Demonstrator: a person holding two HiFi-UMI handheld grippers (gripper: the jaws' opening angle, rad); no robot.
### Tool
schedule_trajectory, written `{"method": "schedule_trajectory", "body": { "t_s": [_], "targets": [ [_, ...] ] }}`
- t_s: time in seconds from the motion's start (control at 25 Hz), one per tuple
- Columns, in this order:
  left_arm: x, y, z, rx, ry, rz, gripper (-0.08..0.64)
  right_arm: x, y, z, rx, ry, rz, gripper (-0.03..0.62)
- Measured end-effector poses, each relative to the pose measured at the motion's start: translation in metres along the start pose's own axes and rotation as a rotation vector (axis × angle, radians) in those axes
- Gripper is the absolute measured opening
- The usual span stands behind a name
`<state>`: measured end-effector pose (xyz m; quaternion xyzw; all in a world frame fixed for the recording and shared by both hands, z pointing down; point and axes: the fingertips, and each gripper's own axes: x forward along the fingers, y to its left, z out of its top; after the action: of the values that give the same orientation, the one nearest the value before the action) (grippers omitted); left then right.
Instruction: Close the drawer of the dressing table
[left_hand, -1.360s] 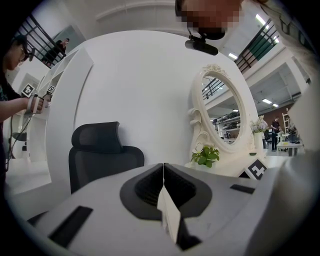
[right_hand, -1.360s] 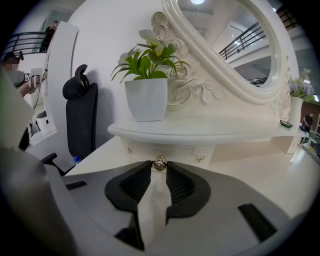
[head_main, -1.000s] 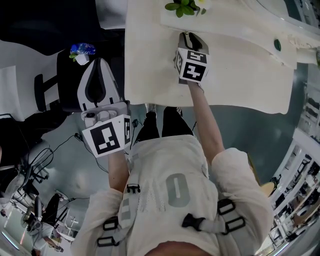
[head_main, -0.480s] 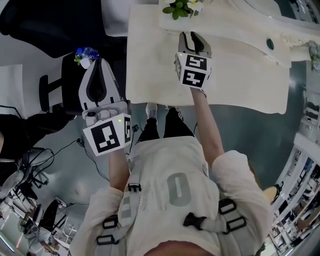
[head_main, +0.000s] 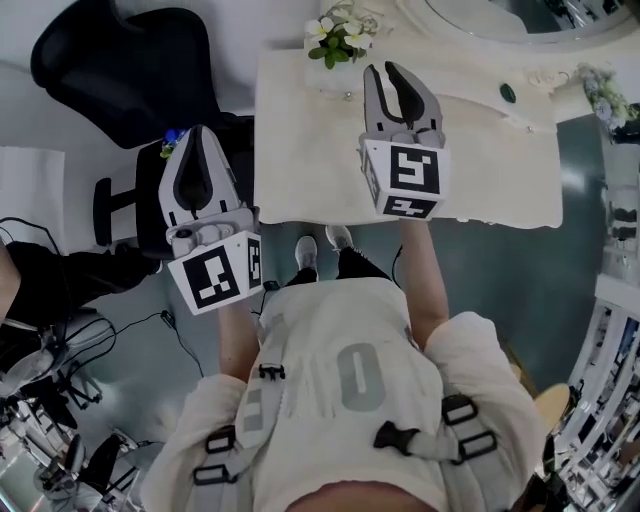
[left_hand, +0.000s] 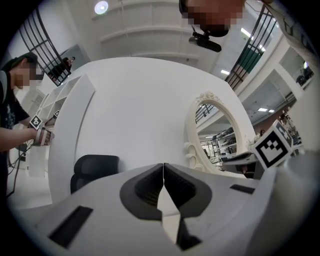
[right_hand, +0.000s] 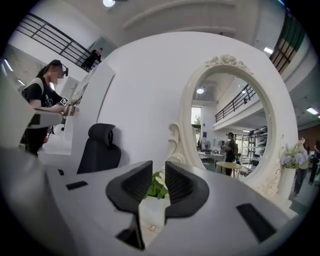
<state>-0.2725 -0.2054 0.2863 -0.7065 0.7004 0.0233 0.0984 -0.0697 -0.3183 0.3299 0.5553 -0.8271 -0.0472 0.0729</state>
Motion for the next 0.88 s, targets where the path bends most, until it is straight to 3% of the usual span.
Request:
{"method": "schedule_trajectory", "body": {
  "t_s": [0.24, 0.36, 0.88],
  "targets": [
    [-0.01, -0.011, 0.026, 0.015, -0.057, -0.024, 0.02, -0.047, 0.002, 0.043, -0.027, -0.116, -0.011, 0.012],
    [-0.013, -0.018, 0.035, 0.016, -0.08, -0.039, 0.02, -0.065, 0.004, 0.054, -0.013, -0.149, -0.008, 0.009],
    [-0.007, -0.035, 0.051, 0.023, -0.108, -0.063, 0.02, -0.096, 0.005, 0.046, -0.009, -0.122, 0.017, 0.008]
  ]
}}
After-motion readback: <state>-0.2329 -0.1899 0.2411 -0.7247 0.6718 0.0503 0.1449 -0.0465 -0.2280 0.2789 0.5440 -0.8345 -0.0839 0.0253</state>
